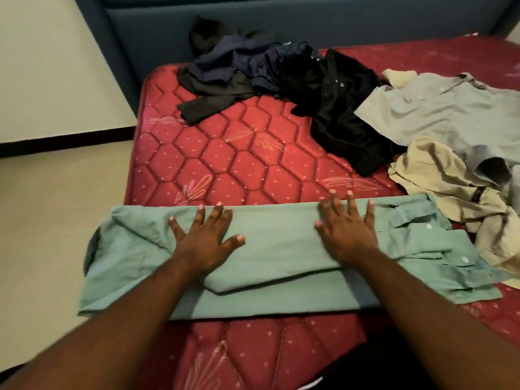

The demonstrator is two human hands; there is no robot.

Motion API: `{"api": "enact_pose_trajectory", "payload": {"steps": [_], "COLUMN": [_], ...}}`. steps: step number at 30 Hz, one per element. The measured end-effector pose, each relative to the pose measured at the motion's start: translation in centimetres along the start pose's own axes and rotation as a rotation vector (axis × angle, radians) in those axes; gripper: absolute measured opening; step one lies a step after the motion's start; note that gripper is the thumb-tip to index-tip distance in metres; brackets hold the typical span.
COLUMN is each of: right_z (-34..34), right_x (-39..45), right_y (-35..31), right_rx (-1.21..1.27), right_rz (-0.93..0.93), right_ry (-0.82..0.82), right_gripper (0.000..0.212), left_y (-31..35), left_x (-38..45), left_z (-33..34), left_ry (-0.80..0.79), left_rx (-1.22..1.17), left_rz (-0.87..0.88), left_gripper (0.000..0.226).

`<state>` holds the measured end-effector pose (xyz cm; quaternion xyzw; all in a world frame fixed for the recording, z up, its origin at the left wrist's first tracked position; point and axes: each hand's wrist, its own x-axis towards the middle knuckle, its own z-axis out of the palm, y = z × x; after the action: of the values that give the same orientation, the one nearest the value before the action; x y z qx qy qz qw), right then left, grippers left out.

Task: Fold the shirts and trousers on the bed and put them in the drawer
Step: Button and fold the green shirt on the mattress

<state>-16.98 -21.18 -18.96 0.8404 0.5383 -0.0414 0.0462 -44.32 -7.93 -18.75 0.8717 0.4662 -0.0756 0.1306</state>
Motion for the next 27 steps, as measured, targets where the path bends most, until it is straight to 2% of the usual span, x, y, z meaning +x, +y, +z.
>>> {"api": "enact_pose_trajectory", "payload": {"steps": [1,3,5,6,7,9,10,12,14,16,19,21,22,24,27], "right_z": [-0.5,-1.1,-0.8,-0.6,-0.3,0.1,0.4,1.0,1.4,1.4,1.6,1.7,1.6,1.1,0.6], "right_x": [-0.9,-3.6,-7.0,-8.6,-9.4,-10.0,-9.8,-9.3,-9.1,-9.7,-10.3,-10.4,-10.3,-9.6,-6.9], "right_y": [-2.9,-8.9,-14.8,-17.8,-18.9,-20.7,-20.8,-20.4,-19.2,-18.7,-19.0,-19.3,-19.3,-19.0,-18.0], "right_rx": [0.032,0.134,0.259,0.267,0.256,0.262,0.294,0.356,0.407,0.414,0.420,0.425,0.444,0.510,0.579], "right_rz": [-0.084,-0.280,-0.443,-0.483,-0.473,-0.382,-0.326,-0.282,-0.317,-0.385,-0.430,-0.451,-0.458,-0.447,-0.361], "right_ry": [0.042,0.203,0.295,0.280,0.243,0.232,0.240,0.270,0.302,0.312,0.265,0.245,0.251,0.309,0.451], "right_gripper": [0.060,0.059,0.051,0.046,0.042,0.031,0.028,0.027,0.031,0.039,0.039,0.030,0.025,0.024,0.034], "left_y": [-0.8,-2.6,-5.4,-7.3,-7.9,-9.9,-10.6,-12.1,-12.7,-13.2,-12.4,-11.7,-11.7,-11.9,-12.7], "left_x": [-0.7,-1.9,-3.1,-4.2,-4.1,-3.9,-3.5,-2.2,-0.5,0.2,0.2,0.4,0.7,1.1,1.5], "left_z": [-0.5,-1.1,-1.6,-2.2,-2.7,-3.3,-3.5,-3.7,-3.9,-4.6,-4.7,-4.4,-4.2,-4.3,-4.5], "left_ry": [0.116,0.451,0.760,0.816,0.792,0.594,0.492,0.415,0.486,0.587,0.594,0.603,0.612,0.602,0.674], "left_rx": [-0.044,-0.201,-0.421,-0.582,-0.744,-0.937,-0.970,-1.026,-1.082,-1.035,-0.978,-1.035,-1.115,-1.277,-1.257], "left_rz": [-0.002,-0.030,-0.211,-0.360,-0.503,-0.690,-0.681,-0.684,-0.734,-0.724,-0.742,-0.794,-0.802,-0.800,-0.744], "left_gripper": [0.072,0.057,0.034,0.026,0.025,0.036,0.041,0.035,0.022,0.025,0.023,0.007,0.013,0.041,0.055]}}
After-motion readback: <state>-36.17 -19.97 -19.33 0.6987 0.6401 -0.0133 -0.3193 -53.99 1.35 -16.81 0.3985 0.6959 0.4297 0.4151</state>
